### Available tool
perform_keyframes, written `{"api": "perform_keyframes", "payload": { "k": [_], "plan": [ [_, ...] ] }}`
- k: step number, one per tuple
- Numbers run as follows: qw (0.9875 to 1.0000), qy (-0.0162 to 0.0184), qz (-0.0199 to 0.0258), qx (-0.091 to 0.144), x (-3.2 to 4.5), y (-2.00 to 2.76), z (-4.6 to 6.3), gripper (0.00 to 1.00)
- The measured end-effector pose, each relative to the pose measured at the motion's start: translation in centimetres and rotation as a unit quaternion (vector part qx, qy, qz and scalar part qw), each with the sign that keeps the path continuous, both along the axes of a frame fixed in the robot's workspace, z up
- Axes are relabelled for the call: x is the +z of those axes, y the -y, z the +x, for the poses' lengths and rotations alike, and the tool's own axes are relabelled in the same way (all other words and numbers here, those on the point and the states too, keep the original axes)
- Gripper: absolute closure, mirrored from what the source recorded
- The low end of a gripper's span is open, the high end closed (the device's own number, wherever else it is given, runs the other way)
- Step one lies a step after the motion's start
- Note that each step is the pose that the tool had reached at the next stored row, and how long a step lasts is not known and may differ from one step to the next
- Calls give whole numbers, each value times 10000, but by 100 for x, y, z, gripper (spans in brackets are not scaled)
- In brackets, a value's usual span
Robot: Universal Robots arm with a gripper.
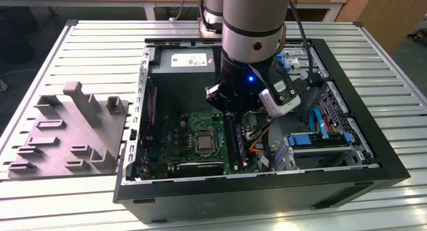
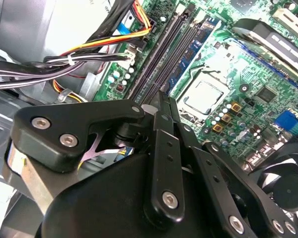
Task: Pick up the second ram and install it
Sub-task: 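Insert the second ram into the second slot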
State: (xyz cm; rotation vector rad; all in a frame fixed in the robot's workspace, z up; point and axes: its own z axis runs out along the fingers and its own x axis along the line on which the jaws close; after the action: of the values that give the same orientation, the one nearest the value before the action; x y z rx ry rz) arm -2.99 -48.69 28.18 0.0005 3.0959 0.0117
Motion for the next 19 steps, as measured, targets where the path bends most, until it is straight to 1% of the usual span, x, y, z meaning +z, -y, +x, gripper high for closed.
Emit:
{"api": "perform_keyframes", "payload": {
  "k": [4, 7, 14, 19],
  "plan": [
    [10000, 0, 0, 0, -11, 0, 30, 89],
    [10000, 0, 0, 0, -34, 0, 38, 89],
    [10000, 0, 0, 0, -115, 0, 42, 89],
    [10000, 0, 0, 0, -195, 0, 42, 89]
  ]
}}
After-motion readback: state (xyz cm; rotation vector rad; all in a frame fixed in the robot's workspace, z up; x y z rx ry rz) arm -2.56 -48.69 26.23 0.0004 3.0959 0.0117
